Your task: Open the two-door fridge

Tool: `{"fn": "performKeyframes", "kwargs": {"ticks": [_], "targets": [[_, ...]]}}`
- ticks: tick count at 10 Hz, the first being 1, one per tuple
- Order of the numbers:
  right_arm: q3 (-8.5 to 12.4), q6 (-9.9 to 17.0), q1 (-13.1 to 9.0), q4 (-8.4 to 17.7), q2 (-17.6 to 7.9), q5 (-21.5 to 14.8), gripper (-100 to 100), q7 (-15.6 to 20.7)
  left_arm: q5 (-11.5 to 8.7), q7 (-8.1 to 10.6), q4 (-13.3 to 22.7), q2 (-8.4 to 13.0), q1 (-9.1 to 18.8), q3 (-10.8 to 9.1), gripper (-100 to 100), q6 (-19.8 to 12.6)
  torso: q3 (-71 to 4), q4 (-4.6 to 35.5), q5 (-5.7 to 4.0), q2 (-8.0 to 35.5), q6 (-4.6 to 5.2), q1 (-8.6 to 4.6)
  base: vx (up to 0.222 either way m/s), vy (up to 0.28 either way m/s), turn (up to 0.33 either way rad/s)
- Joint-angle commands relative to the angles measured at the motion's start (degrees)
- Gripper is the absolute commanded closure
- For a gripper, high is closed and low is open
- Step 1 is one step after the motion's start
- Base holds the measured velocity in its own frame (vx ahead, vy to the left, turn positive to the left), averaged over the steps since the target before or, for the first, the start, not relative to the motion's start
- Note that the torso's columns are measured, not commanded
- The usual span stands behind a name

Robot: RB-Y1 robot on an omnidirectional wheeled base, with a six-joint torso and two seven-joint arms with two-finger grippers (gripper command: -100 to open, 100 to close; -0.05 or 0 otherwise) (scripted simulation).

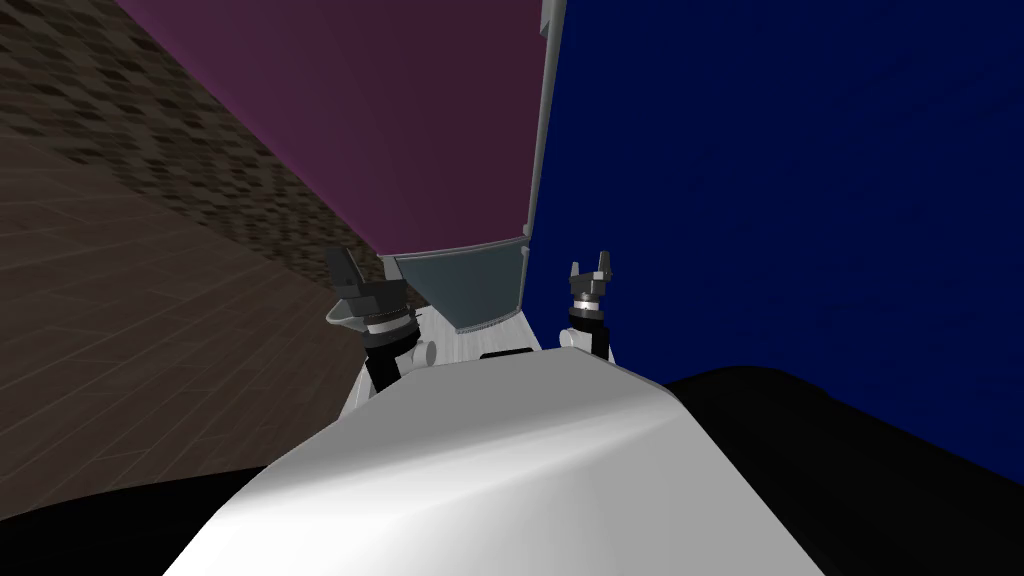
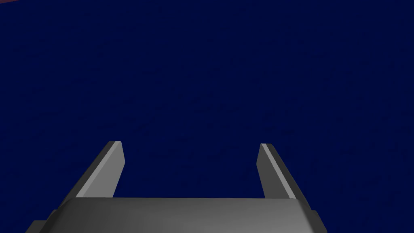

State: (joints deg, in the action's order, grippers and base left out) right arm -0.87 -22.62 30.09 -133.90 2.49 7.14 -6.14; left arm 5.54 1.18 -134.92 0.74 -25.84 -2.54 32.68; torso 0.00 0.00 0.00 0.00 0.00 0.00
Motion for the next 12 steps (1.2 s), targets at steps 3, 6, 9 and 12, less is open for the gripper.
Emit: {"fn": "performKeyframes", "kwargs": {"ticks": [3, 6, 9, 12], "targets": [[0.0, 0.0, 0.0, -0.01, 0.0, 0.0, 0, 0.0, 0.0, 0.0, -0.01, 0.0, 0.0, 0.0, 0, 0.0, -20.14, 10.06, 0.0, 10.03, 0.0, 0.0, 0.0, 0.0, 0.0], [0.0, 0.0, 0.0, -0.01, 0.0, 0.0, 0, 0.0, 0.0, 0.0, -0.01, 0.0, 0.0, 0.0, 0, 0.0, -45.36, 22.68, 0.0, 22.69, 0.0, 0.0, 0.0, 0.0, 0.0], [0.0, -0.01, 0.0, -0.02, 0.0, 0.0, 0, 0.0, 0.0, 0.0, -0.02, 0.0, 0.0, 0.0, 0, 0.0, -70.73, 35.37, 0.0, 35.39, 0.0, 0.0, 0.0, 0.0, 0.0], [0.0, 0.0, 0.0, 0.01, 0.0, 0.0, 0, 0.0, -1.08, -1.67, 2.05, 3.91, 2.52, -0.07, -100, -1.71, -84.26, 42.05, 0.01, 42.07, 0.01, 0.02, 0.002, 0.002, -0.062]]}}
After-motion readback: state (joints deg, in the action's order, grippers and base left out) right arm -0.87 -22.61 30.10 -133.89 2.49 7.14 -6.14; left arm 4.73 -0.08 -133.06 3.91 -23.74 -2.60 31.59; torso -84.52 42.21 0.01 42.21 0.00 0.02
